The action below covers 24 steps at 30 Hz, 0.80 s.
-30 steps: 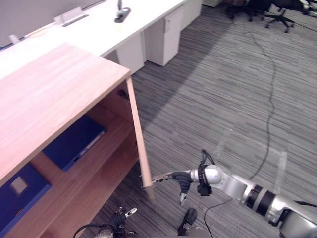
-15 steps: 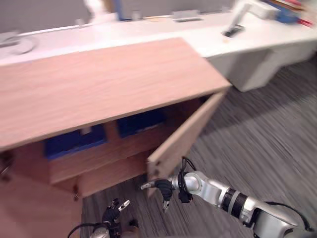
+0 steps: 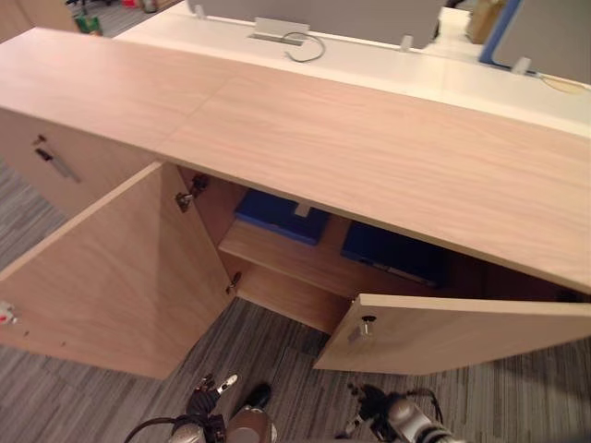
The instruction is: Walk over to the cabinet, pick up the folder, carry it to the office cabinet, place the folder inside the office cabinet, then close the office cabinet door
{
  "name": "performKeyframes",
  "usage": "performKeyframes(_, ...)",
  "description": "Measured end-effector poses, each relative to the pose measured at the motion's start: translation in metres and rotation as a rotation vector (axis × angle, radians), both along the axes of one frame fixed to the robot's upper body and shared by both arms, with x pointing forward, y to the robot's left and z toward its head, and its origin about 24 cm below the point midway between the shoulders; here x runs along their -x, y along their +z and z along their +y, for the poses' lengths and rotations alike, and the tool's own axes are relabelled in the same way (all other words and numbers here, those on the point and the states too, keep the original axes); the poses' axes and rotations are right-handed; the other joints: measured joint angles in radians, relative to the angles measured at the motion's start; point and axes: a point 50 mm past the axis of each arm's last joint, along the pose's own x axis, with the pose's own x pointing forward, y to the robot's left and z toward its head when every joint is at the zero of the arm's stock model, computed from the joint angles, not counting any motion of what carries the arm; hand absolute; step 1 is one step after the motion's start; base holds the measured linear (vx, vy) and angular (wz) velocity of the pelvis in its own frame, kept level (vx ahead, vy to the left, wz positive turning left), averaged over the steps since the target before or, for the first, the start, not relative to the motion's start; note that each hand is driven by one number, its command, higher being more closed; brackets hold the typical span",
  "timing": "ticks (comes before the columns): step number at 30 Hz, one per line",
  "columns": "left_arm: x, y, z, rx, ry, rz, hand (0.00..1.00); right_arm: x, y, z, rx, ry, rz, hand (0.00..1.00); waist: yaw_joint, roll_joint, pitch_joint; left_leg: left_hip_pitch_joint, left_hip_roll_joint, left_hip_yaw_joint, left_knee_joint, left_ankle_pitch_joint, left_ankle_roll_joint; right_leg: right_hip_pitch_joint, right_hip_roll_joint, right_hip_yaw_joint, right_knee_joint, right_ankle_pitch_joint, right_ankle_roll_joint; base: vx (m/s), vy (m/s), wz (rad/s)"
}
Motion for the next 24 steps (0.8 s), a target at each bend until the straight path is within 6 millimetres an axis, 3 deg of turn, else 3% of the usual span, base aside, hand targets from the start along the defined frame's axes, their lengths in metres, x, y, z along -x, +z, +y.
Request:
performKeyframes(2,-0.004,0.001,-0.005,0.011,0.015,-0.012,0.0,0.009,-0.002,-0.009,-0.003,-0.153,0.016,0.0,-0.006,-0.002,0.016,-0.026,-0.007,0.19,-0.01,0.057,0.05,0.026,-0.012,-0.079,-0.001,-0.002,-0.004,0.03,-0.08,1.19)
performKeyframes(3,-0.008,0.002,-0.005,0.007,0.016,-0.02,0.0,0.011,-0.003,-0.01,-0.008,-0.217,0.01,0.0,-0.016,-0.01,0.028,-0.037,0.016,0.423,0.0,0.043,0.12,0.029,-0.021,-0.119,0.003,-0.005,-0.014,0.01,-0.005,0.81)
performKeyframes(4,-0.01,0.003,-0.004,0.004,0.018,-0.025,0.0,0.009,-0.002,-0.01,-0.017,-0.252,0.0,0.0,-0.022,-0.005,0.034,-0.064,0.051,0.554,0.045,0.016,0.151,0.033,-0.024,-0.14,0.007,-0.006,-0.015,-0.01,-0.005,0.97)
performKeyframes(5,-0.013,0.004,-0.002,-0.003,0.017,-0.028,0.0,0.011,-0.003,-0.012,-0.026,-0.316,-0.006,0.0,-0.04,-0.007,0.049,-0.112,0.133,0.787,0.185,-0.05,0.189,0.053,-0.029,-0.183,0.014,-0.008,-0.019,0.01,0.008,0.86)
performKeyframes(7,-0.009,0.002,-0.006,0.002,0.005,-0.014,0.0,0.015,-0.003,-0.019,-0.034,-0.414,-0.014,0.0,-0.053,0.014,0.045,-0.115,0.206,0.966,0.32,-0.088,0.199,0.078,-0.037,-0.234,0.022,-0.013,-0.012,0.04,0.076,0.87)
performKeyframes(8,-0.01,0.001,-0.011,0.005,-0.023,-0.012,0.0,0.015,-0.001,-0.026,-0.032,-0.466,-0.034,0.0,-0.062,0.039,0.037,-0.12,0.197,1.012,0.309,-0.109,0.214,0.077,-0.037,-0.256,0.051,-0.038,0.006,0.03,0.154,0.97)
performKeyframes(9,-0.013,0.002,-0.011,0.002,-0.038,-0.012,0.0,0.015,-0.001,-0.026,-0.039,-0.501,-0.037,0.0,-0.07,0.035,0.044,-0.125,0.153,0.987,0.26,-0.077,0.22,0.068,-0.05,-0.271,0.053,-0.06,0.0,-0.03,0.134,1.33)
performKeyframes(10,-0.014,0.002,-0.01,-0.002,-0.041,-0.012,0.0,0.02,-0.003,-0.025,-0.052,-0.556,-0.028,0.0,-0.093,0.006,0.036,-0.105,0.092,0.963,0.138,-0.038,0.219,0.062,-0.056,-0.271,0.016,-0.052,-0.021,-0.03,0.139,1.55)
performKeyframes(11,-0.015,0.002,-0.002,-0.012,-0.022,-0.001,0.0,0.025,-0.005,-0.02,-0.082,-0.633,-0.014,0.0,-0.1,-0.016,0.035,-0.097,0.087,1.04,0.206,-0.079,0.22,0.072,-0.092,-0.319,-0.017,-0.014,0.002,0.05,0.123,1.23)
performKeyframes(12,-0.004,-0.004,0.001,-0.002,0.017,0.039,0.0,0.027,-0.005,-0.021,-0.096,-0.695,-0.015,0.0,-0.097,0.004,0.03,-0.064,0.111,1.056,0.233,-0.144,0.196,0.086,-0.087,-0.326,-0.002,-0.006,0.016,0.12,0.094,0.94)
performKeyframes(13,0.001,-0.006,0.004,0.012,0.061,0.055,0.0,0.025,-0.005,-0.02,-0.12,-0.76,-0.03,0.0,-0.1,0.003,0.049,-0.036,0.074,1.038,0.185,-0.121,0.217,0.102,-0.097,-0.332,0.0,-0.004,0.014,0.11,0.075,0.45)
performKeyframes(16,0.01,-0.008,0.014,0.032,0.16,0.072,0.0,0.028,-0.006,-0.017,-0.178,-0.899,-0.037,0.0,-0.102,0.003,0.047,0.06,-0.017,1.009,-0.029,-0.018,0.233,0.098,-0.12,-0.324,-0.019,0.008,-0.005,0.03,0.111,0.44)
performKeyframes(18,0.015,-0.008,0.02,0.043,0.231,0.069,0.0,0.029,-0.006,-0.019,-0.189,-0.953,-0.044,0.0,-0.102,0.009,0.042,0.1,-0.039,1.004,-0.12,0.028,0.229,0.101,-0.122,-0.317,-0.023,0.009,-0.004,0.0,0.072,0.12)
performKeyframes(20,0.013,-0.002,0.029,0.028,0.276,0.029,0.0,0.031,-0.006,-0.021,-0.192,-0.98,-0.05,0.0,-0.104,0.016,0.039,0.134,-0.05,1.0,-0.211,0.08,0.224,0.099,-0.116,-0.315,-0.033,0.018,0.01,0.0,0.02,-0.01)
performKeyframes(24,-0.006,0.024,0.063,-0.048,0.382,-0.13,0.0,0.041,-0.007,-0.027,-0.18,-1.018,-0.042,0.0,-0.107,0.029,0.031,0.139,-0.038,0.993,-0.223,0.095,0.215,0.105,-0.101,-0.319,-0.04,0.021,0.016,-0.06,-0.056,0.0)
